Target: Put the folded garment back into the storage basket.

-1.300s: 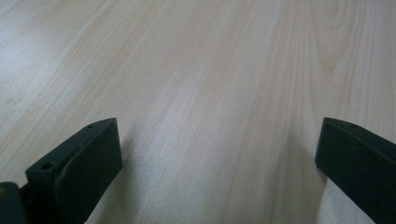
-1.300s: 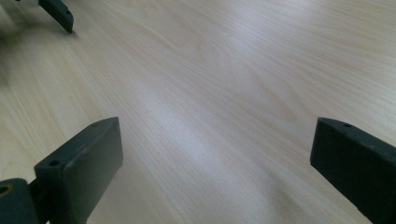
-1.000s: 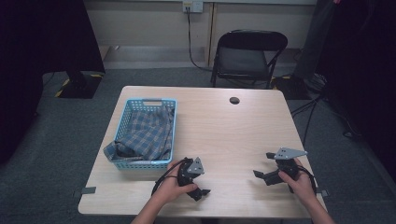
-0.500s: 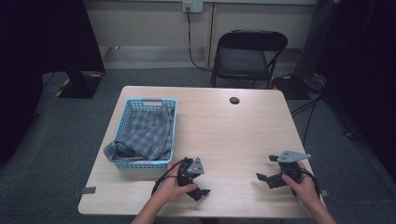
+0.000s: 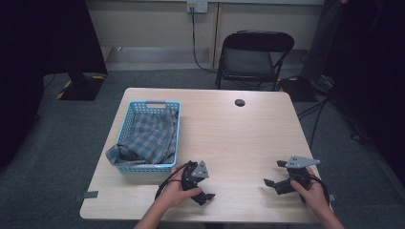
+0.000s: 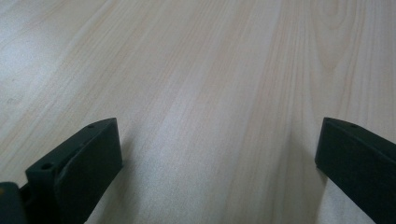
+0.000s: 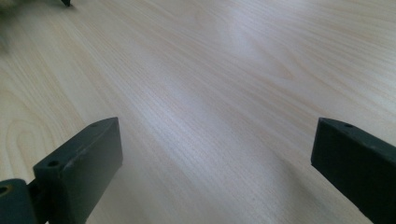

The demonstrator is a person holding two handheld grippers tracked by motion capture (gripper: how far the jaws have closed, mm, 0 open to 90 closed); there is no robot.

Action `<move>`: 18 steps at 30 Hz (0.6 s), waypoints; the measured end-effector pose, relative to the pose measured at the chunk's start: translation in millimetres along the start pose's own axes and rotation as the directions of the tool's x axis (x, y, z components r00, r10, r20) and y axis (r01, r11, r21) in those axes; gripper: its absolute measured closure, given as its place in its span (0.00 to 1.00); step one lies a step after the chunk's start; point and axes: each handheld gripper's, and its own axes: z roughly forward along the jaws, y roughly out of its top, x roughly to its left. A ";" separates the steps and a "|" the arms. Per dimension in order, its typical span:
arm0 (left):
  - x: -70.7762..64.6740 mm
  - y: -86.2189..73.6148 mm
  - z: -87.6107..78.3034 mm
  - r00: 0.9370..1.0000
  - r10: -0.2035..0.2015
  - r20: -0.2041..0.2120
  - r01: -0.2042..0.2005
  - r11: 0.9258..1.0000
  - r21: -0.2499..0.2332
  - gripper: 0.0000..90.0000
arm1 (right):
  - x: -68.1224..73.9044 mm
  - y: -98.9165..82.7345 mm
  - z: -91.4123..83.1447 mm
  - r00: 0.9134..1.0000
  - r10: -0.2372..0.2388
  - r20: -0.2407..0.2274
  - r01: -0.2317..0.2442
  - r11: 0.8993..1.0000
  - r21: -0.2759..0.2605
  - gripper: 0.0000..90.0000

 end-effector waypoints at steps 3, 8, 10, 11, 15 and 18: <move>0.0 0.0 0.0 1.000 0.000 0.000 0.000 1.000 0.000 0.00 | 0.4 -1.4 -1.7 1.000 -0.001 0.003 0.001 1.000 0.005 0.02; 0.0 0.0 0.0 1.000 0.000 0.000 0.000 1.000 0.000 0.00 | -0.4 -5.3 -3.6 1.000 -0.002 0.010 0.002 1.000 0.011 0.02; 0.0 0.0 -0.1 1.000 0.000 0.000 0.000 1.000 0.001 0.00 | -0.6 -6.5 -4.2 1.000 0.000 0.013 0.000 1.000 0.014 0.02; 0.1 0.0 0.0 1.000 0.001 0.000 -0.001 1.000 0.000 0.00 | -0.6 -7.0 -4.5 1.000 0.001 0.011 -0.001 1.000 0.013 0.02; 0.1 0.0 0.0 1.000 0.001 0.000 -0.001 1.000 0.000 0.00 | -0.5 -8.5 -5.9 1.000 0.003 0.013 -0.003 1.000 0.014 0.02; 0.0 0.0 0.0 1.000 0.000 0.000 0.000 1.000 0.000 0.00 | -0.4 -9.6 -6.8 1.000 0.002 0.014 -0.003 1.000 0.013 0.01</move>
